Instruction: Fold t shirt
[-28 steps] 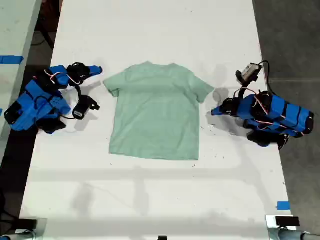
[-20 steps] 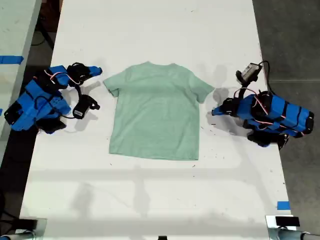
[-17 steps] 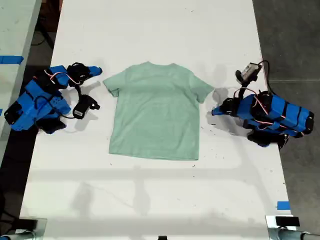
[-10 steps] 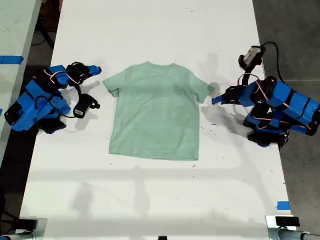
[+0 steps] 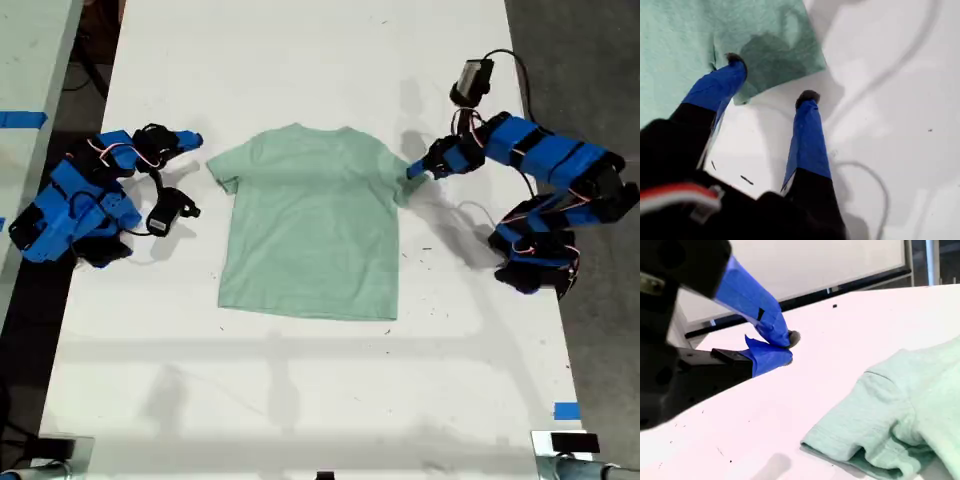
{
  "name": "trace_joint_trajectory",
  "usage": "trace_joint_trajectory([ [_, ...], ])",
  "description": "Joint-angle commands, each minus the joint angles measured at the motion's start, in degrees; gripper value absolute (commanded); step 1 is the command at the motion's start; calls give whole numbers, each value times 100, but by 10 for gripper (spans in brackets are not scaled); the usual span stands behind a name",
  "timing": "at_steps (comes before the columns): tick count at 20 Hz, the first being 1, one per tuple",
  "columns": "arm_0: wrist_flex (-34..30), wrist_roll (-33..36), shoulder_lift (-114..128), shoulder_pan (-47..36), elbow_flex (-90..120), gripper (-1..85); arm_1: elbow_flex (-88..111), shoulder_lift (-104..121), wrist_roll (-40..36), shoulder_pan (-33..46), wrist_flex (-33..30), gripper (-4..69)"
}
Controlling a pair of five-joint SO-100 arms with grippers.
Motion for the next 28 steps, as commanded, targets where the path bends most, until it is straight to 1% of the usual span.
trace_joint_trajectory([
  [1,-18,9,62,0,176,-1,-782,-976,-105,105,-554,214],
  [3,-18,9,62,18,176,-1,-896,-1661,-44,123,-791,207],
  [4,-18,9,62,18,176,-1,-896,-1934,-9,141,-870,191],
  [5,-18,9,62,18,176,-1,-844,-2101,44,185,-914,141],
  [6,-18,9,62,18,176,-1,-747,-2153,79,237,-984,5],
  [8,-18,18,62,9,176,-1,-624,-1819,88,264,-949,6],
  [10,-18,18,62,18,176,-1,-738,-967,158,79,-589,8],
  [13,-18,18,62,0,176,-1,-1828,-246,255,-703,255,8],
  [15,-18,18,62,0,176,-1,-2522,-220,413,-1415,413,8],
  [18,-18,18,62,0,176,-2,-3111,-659,677,-2303,105,8],
  [22,-18,18,62,9,176,-2,-3278,-1863,896,-2988,-800,8],
  [23,-18,18,62,9,176,-2,-3480,-2294,905,-3129,-932,8],
  [24,-18,18,62,9,176,-2,-3806,-2751,835,-3261,-967,39],
  [25,-18,18,62,9,176,-1,-4333,-3234,747,-3366,-747,90],
  [26,-18,18,62,9,176,-1,-4939,-3612,721,-3384,-264,160],
  [28,-9,9,62,9,176,-1,-5335,-3507,642,-3261,299,223],
])
